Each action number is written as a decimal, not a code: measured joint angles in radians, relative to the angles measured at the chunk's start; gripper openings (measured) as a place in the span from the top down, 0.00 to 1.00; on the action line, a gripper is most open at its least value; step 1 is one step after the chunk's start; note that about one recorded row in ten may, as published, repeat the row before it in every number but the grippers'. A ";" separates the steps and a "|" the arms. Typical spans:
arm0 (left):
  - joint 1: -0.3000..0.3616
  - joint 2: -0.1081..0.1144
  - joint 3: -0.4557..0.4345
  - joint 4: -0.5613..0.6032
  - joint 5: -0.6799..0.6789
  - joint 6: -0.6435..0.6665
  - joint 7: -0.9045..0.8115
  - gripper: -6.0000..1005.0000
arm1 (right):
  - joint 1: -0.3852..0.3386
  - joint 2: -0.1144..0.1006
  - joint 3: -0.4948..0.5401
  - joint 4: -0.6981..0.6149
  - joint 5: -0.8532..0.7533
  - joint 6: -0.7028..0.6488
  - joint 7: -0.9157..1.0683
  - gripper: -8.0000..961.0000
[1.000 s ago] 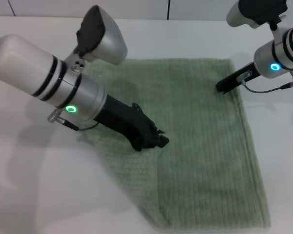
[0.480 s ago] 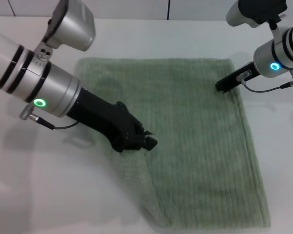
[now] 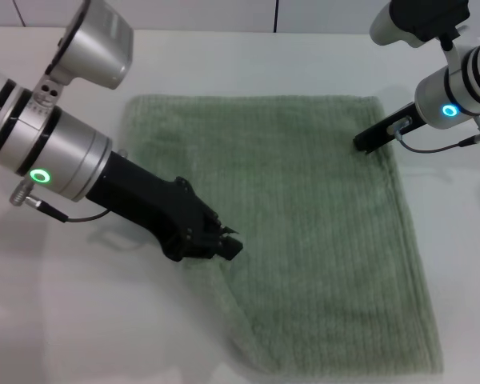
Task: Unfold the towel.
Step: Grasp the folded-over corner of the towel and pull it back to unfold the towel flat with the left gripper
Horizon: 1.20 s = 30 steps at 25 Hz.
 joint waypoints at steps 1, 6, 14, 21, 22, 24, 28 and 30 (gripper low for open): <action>0.000 0.000 0.000 0.000 0.000 0.000 0.000 0.92 | 0.000 0.000 0.000 0.000 0.000 0.000 0.000 0.99; 0.015 0.015 -0.010 -0.001 0.018 0.027 -0.001 0.92 | 0.000 0.001 0.000 0.001 0.000 0.000 -0.001 0.99; 0.018 0.019 -0.021 -0.008 0.093 0.058 -0.038 0.92 | 0.000 0.002 -0.002 0.001 -0.010 -0.001 -0.003 0.99; 0.010 0.011 -0.029 -0.007 0.138 0.074 -0.075 0.91 | 0.002 0.003 -0.002 0.000 -0.011 -0.002 -0.003 0.99; 0.010 0.011 -0.029 -0.007 0.138 0.074 -0.075 0.90 | 0.002 0.003 -0.002 0.000 -0.011 -0.002 -0.003 0.99; 0.010 0.011 -0.029 -0.007 0.138 0.074 -0.075 0.88 | 0.002 0.004 -0.002 0.001 -0.011 -0.002 -0.003 0.99; -0.019 0.023 -0.053 -0.062 0.143 0.110 -0.106 0.84 | 0.003 0.004 -0.002 0.000 -0.011 -0.003 -0.003 0.99; -0.021 0.026 -0.057 -0.069 0.148 0.118 -0.106 0.82 | 0.003 0.005 -0.002 -0.001 -0.011 -0.003 -0.003 0.99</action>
